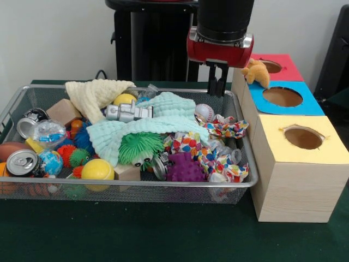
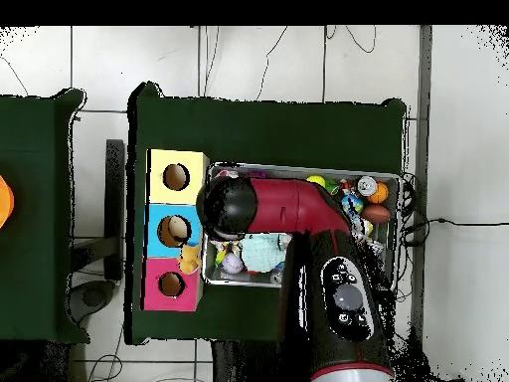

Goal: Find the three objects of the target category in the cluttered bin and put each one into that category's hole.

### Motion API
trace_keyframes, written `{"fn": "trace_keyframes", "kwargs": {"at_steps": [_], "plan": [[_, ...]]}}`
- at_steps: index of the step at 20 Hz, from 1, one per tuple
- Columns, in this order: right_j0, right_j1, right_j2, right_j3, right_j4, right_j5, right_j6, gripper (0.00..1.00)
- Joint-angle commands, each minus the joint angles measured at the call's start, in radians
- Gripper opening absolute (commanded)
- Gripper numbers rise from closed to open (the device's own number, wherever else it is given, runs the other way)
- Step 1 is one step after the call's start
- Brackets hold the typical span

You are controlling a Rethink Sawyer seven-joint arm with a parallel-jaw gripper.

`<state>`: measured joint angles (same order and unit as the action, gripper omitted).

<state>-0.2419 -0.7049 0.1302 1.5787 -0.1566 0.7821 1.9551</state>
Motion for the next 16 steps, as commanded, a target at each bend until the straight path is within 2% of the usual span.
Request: {"fn": "trace_keyframes", "kwargs": {"at_steps": [1, 6, 10, 13, 16], "plan": [[-0.002, 0.035, 0.053, 0.054, -0.068, -0.045, -0.041, 0.0], [-0.006, -0.018, 0.061, 0.13, -0.063, -0.065, -0.025, 0.0], [-0.025, -0.054, 0.071, 0.163, -0.054, -0.063, -0.04, 0.0], [-0.041, -0.084, 0.079, 0.182, -0.047, -0.045, -0.062, 0.0], [-0.04, -0.093, 0.089, 0.168, -0.045, -0.021, -0.071, 0.0]]}}
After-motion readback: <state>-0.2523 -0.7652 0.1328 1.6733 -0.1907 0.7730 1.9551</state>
